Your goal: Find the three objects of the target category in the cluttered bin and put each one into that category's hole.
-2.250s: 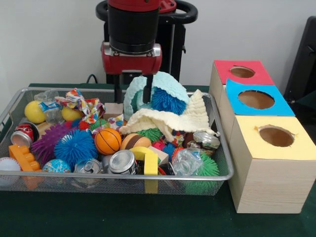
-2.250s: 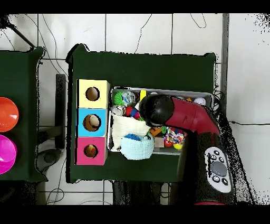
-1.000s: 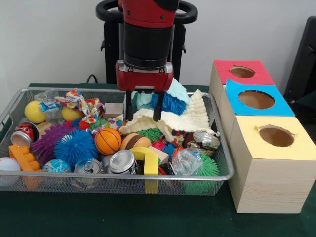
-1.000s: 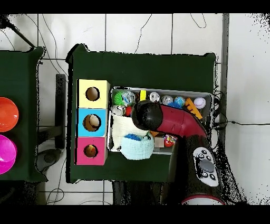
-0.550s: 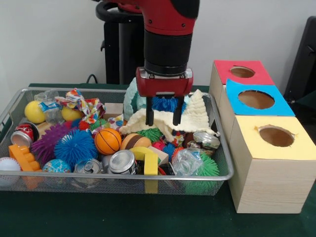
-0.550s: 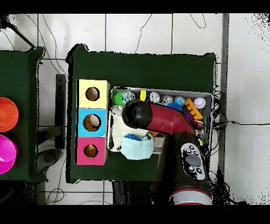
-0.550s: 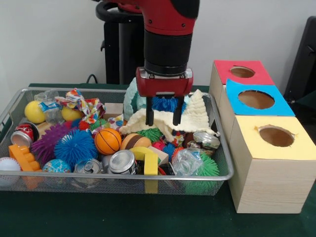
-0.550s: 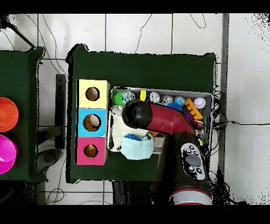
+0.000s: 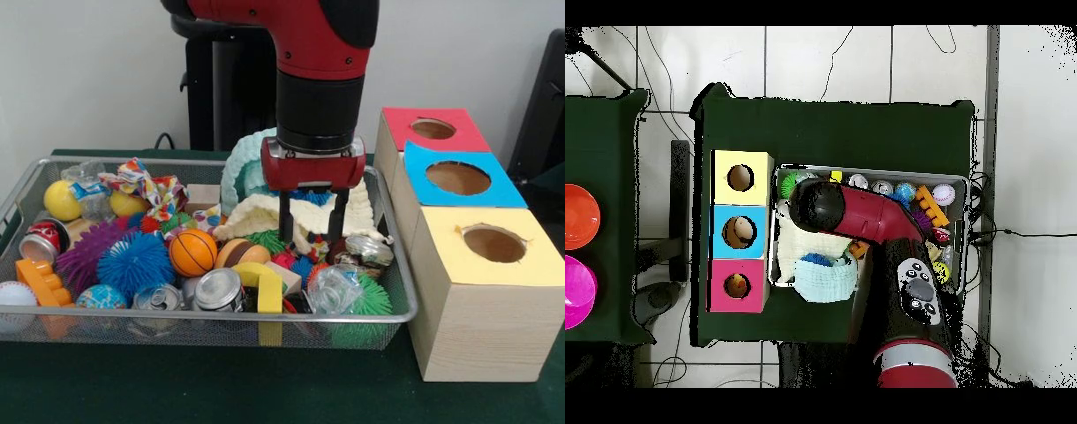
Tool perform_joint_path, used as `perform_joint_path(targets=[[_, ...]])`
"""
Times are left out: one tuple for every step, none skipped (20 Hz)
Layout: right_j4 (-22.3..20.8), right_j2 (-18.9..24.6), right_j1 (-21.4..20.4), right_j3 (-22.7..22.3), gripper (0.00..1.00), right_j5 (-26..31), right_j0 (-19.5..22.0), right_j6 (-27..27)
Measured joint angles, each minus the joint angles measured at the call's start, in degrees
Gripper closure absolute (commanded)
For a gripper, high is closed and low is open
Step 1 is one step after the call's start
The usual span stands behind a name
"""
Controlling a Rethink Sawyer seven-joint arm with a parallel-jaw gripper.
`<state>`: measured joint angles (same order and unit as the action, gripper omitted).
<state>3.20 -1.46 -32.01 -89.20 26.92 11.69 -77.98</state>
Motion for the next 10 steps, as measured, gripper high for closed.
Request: perform_joint_path(targets=[[0.2,-0.1,0.5,0.6,0.0,0.0,0.0,0.0],[0.7,-0.1,1.3,1.5,0.0,0.0,0.0,0.0],[0.8,-0.1,1.5,1.8,0.0,0.0,0.0,0.0],[1.0,-0.1,1.9,2.2,0.0,0.0,0.0,0.0],[1.1,-0.1,2.2,2.6,0.0,0.0,0.0,0.0],[1.3,-0.1,2.6,3.1,0.0,0.0,0.0,0.0],[1.4,-0.1,2.8,3.3,0.0,0.0,0.0,0.0],[1.5,-0.1,3.2,3.7,0.0,0.0,0.0,0.0],[1.6,-0.1,3.6,4.2,0.0,0.0,0.0,0.0],[1.7,-0.1,3.8,4.4,0.0,0.0,0.0,0.0]])
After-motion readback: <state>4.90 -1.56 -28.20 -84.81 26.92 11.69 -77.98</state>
